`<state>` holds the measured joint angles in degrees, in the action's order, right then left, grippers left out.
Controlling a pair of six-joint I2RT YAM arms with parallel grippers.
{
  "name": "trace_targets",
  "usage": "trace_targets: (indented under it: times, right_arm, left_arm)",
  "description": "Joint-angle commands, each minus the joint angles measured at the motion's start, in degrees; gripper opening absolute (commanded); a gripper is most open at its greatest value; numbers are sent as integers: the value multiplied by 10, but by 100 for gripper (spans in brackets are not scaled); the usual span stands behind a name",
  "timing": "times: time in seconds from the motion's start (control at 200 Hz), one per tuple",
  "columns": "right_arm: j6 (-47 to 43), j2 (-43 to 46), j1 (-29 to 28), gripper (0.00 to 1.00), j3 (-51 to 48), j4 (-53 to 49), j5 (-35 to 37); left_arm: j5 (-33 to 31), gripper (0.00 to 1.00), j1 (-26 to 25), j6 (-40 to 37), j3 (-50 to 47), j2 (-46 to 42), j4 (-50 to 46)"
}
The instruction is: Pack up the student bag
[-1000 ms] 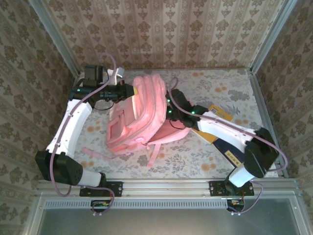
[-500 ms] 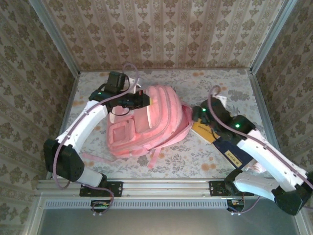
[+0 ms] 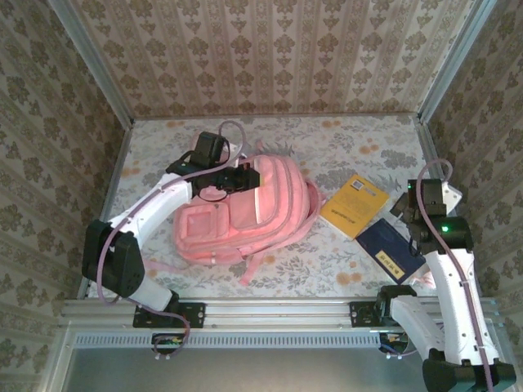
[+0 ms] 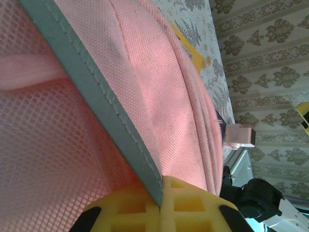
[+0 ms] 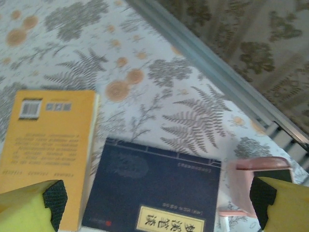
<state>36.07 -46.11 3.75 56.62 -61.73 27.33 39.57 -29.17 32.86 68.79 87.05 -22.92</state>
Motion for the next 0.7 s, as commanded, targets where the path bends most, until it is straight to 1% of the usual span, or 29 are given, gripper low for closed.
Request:
trace_targets:
  times: [0.0, 0.1, 0.295, 0.325, 0.39, 0.45, 0.545, 0.695]
  right_arm:
    - [51, -5, 47, 100, -17, -35, 30]
    - [109, -7, 90, 100, -45, -40, 43]
    - [167, -47, 185, 100, -91, -28, -8]
    - [166, -52, 192, 100, -93, -24, -12]
    - [164, -58, 207, 100, -99, -19, 5]
    - [155, -65, 234, 100, -107, -9, -7]
    - [150, -75, 260, 100, -123, 12, -9]
    - [118, -96, 335, 100, -148, 52, -62]
  left_arm:
    - [-2, 0, -5, 27, -6, 18, 16]
    - [11, 0, -10, 39, -9, 25, 29]
    - [17, 0, -12, 55, -20, 26, 45]
    - [16, 0, -12, 55, -21, 27, 46]
    - [19, 0, -13, 58, -23, 31, 48]
    - [23, 0, -15, 60, -25, 35, 52]
    - [26, 0, -19, 62, -24, 40, 55]
    - [26, 0, -20, 60, -28, 39, 54]
